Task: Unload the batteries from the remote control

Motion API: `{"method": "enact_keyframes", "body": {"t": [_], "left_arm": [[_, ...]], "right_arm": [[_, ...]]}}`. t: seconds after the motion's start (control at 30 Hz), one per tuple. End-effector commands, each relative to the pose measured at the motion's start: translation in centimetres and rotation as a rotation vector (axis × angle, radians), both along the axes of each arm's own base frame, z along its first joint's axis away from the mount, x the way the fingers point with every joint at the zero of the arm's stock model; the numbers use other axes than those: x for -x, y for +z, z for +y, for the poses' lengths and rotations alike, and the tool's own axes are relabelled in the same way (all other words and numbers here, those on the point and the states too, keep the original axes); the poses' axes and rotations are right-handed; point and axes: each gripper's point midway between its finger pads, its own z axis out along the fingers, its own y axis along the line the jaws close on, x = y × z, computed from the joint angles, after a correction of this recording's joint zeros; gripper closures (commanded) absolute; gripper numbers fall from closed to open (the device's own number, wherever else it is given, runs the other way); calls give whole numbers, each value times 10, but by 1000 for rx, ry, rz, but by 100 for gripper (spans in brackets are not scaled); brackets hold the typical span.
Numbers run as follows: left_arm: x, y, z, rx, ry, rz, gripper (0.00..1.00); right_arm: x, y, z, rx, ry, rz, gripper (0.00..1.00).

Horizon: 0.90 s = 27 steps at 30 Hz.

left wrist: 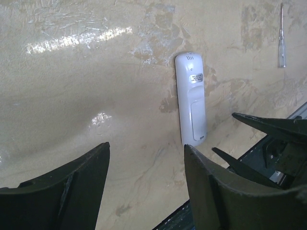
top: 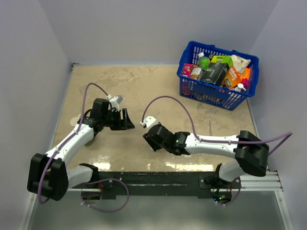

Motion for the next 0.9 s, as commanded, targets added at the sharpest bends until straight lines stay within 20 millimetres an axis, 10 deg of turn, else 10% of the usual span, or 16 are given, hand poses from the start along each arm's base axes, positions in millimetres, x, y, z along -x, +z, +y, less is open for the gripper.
{"method": "enact_keyframes", "body": {"t": [0.0, 0.87], "left_arm": [[-3, 8, 1, 2, 4, -47, 33], [-4, 16, 3, -1, 17, -76, 33]], "right_arm": [[-2, 6, 1, -44, 86, 67, 43], [-2, -17, 3, 52, 156, 114, 42]]}}
